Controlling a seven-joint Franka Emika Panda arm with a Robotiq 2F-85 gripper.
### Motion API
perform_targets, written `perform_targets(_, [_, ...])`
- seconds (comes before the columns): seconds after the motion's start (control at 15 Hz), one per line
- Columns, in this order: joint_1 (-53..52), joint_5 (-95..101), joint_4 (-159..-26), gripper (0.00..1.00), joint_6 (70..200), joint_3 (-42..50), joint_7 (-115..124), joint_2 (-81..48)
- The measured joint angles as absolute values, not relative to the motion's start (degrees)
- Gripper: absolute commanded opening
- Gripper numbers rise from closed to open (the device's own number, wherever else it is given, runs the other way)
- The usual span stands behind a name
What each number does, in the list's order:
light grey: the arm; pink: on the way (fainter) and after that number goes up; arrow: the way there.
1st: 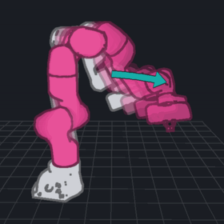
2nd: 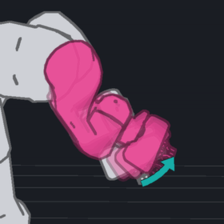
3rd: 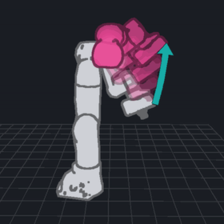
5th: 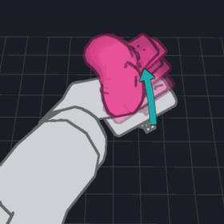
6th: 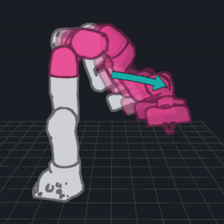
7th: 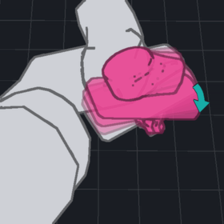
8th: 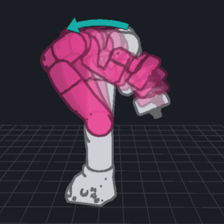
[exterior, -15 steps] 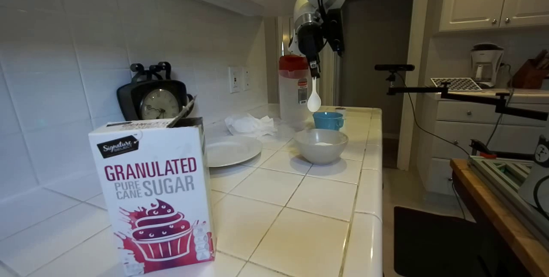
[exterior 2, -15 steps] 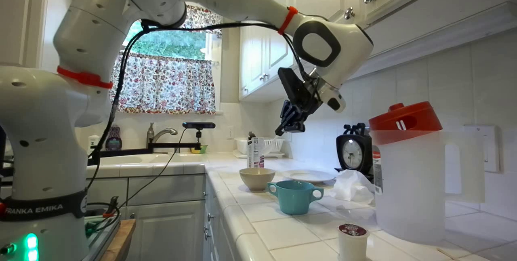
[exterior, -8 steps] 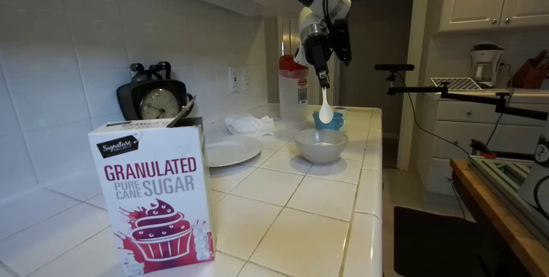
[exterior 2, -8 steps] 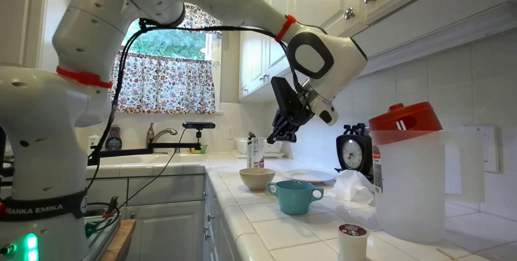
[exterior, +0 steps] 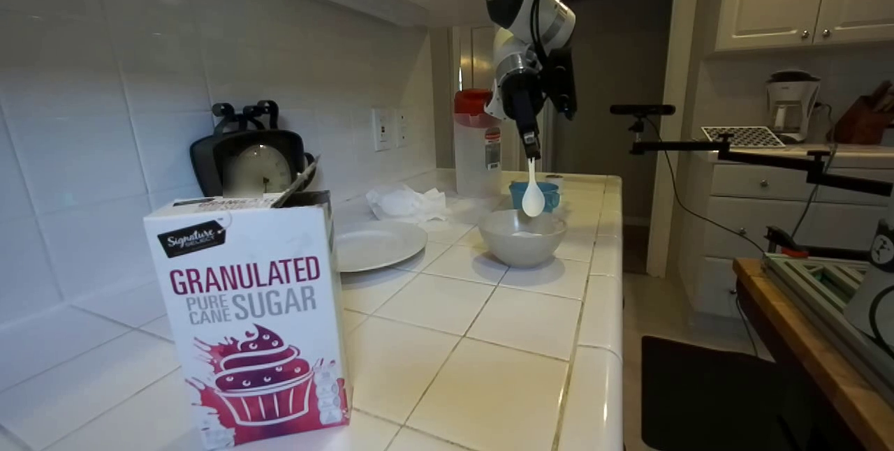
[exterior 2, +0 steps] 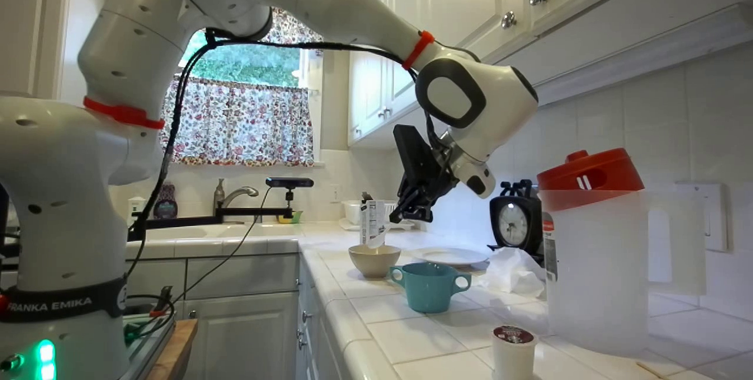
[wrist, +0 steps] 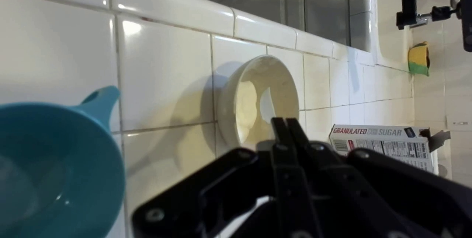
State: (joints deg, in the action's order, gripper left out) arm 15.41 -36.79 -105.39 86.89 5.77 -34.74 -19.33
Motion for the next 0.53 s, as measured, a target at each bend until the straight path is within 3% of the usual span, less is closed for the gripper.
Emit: perform_targets(0.53, [14.6,-36.8,-103.7,0.01,90.2,4.7,-34.7,-19.5])
